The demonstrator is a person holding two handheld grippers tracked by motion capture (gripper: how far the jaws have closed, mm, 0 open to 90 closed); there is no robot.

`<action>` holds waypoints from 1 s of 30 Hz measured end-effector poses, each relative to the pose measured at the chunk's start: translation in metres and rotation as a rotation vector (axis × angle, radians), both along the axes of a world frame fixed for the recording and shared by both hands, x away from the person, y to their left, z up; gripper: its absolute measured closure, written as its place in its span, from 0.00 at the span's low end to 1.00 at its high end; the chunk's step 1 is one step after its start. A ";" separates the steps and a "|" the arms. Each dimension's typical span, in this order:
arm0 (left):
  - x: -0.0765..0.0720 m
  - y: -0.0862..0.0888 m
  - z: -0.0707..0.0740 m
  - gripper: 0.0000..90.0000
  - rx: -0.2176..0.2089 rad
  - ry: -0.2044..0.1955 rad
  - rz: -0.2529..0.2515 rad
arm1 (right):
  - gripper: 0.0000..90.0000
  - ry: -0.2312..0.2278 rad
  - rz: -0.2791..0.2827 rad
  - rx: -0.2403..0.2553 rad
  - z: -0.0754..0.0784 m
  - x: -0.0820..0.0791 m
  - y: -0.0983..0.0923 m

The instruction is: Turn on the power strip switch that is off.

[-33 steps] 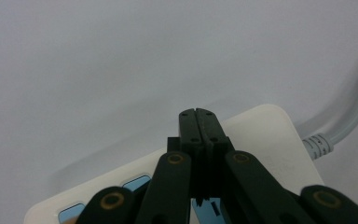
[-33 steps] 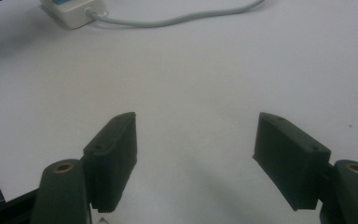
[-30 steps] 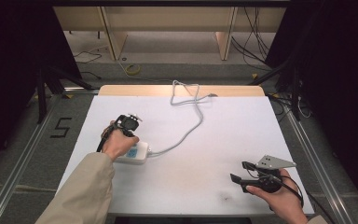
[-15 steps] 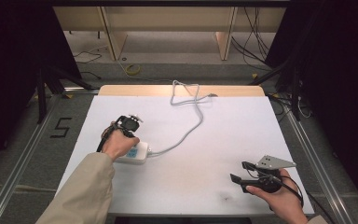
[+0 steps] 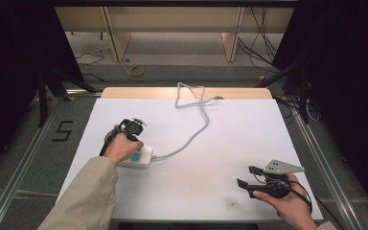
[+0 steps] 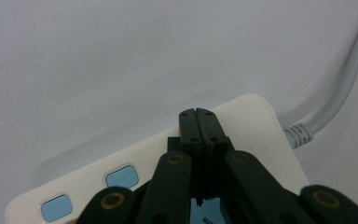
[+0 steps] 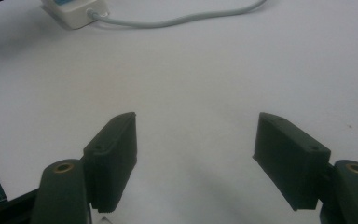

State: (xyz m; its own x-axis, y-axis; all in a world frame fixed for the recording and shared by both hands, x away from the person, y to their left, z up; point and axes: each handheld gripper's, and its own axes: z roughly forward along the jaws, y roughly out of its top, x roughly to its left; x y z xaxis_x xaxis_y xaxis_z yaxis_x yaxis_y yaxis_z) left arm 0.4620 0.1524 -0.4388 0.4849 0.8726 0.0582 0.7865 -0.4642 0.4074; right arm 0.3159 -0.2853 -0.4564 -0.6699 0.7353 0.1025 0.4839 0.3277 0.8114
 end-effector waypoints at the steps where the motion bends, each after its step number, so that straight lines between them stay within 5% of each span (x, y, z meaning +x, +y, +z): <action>1: 0.000 0.000 0.000 1.00 0.002 0.000 -0.001 | 0.34 -0.001 0.000 0.002 0.000 0.000 0.000; 13: -0.001 0.000 0.000 1.00 0.013 0.003 -0.014 | 0.34 0.000 0.004 0.000 0.000 0.001 0.001; 30: -0.004 0.002 0.003 1.00 -0.015 -0.066 -0.025 | 0.34 -0.001 0.002 0.000 0.000 0.000 0.001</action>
State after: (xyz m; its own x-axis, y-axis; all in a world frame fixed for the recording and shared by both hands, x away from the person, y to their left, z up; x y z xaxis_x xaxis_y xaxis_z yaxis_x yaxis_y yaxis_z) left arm 0.4581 0.1547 -0.4361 0.5020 0.8614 0.0778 0.7461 -0.4768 0.4647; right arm 0.3163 -0.2848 -0.4562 -0.6717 0.7338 0.1020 0.4824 0.3288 0.8119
